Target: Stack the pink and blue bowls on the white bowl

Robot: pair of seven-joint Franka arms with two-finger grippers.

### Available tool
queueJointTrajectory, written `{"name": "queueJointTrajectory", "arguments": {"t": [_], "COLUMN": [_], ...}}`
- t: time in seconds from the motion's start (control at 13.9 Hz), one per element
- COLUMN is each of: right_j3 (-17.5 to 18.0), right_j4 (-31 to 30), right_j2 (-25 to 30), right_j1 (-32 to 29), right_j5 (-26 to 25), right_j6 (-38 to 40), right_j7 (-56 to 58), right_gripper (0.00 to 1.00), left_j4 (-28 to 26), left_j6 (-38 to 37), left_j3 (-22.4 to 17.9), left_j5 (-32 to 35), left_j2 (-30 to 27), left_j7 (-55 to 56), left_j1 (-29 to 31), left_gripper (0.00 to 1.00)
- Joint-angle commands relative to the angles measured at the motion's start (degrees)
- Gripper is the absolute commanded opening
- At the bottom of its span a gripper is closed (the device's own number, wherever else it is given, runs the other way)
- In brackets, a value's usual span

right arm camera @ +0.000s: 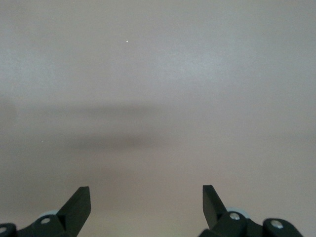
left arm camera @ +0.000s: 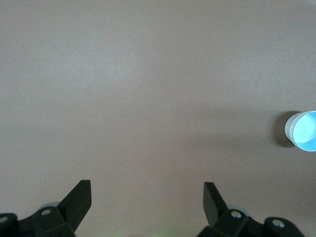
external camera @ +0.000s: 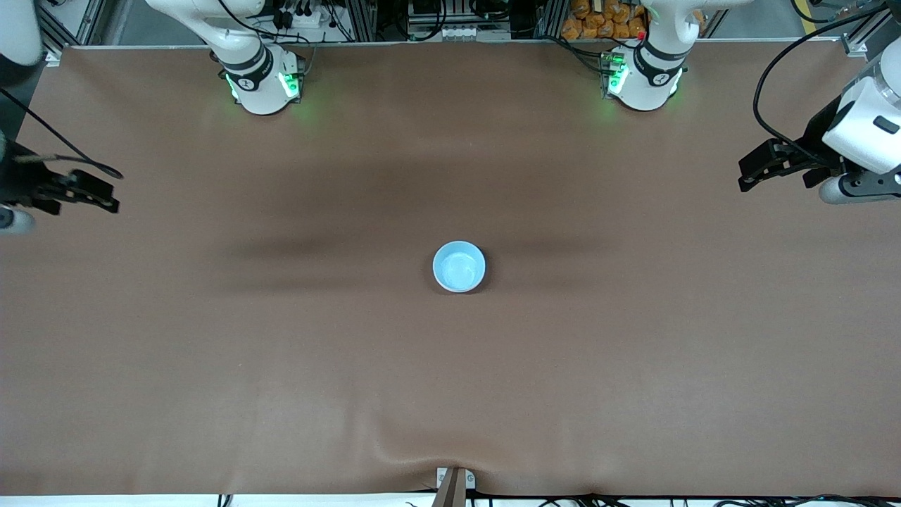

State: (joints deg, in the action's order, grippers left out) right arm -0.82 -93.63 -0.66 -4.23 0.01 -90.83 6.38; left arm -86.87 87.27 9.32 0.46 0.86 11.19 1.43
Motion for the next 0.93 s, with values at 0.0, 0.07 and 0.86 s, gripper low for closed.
{"name": "queueJointTrajectory", "arguments": {"t": [0.0, 0.07, 0.86], "right_j3": [1.4, 1.4, 1.8], "right_j4": [2.1, 2.6, 4.3], "right_j2": [0.0, 0.0, 0.0], "right_j1": [-1.4, -1.4, -0.8], "right_j5": [-1.2, -1.2, -0.3], "right_j6": [2.9, 3.5, 4.5], "right_j7": [0.9, 0.9, -3.6], "right_gripper": [1.0, 1.0, 1.0], "left_j4": [-0.2, -0.2, 2.4], "left_j6": [-1.3, -1.3, -4.5], "left_j3": [0.1, 0.2, 0.1], "left_j5": [-1.2, -1.1, -1.0], "left_j2": [-2.0, -2.1, -2.0], "left_j7": [-1.3, -1.3, -1.0], "left_j1": [0.3, 0.3, 0.4], "left_gripper": [1.0, 1.0, 1.0]}}
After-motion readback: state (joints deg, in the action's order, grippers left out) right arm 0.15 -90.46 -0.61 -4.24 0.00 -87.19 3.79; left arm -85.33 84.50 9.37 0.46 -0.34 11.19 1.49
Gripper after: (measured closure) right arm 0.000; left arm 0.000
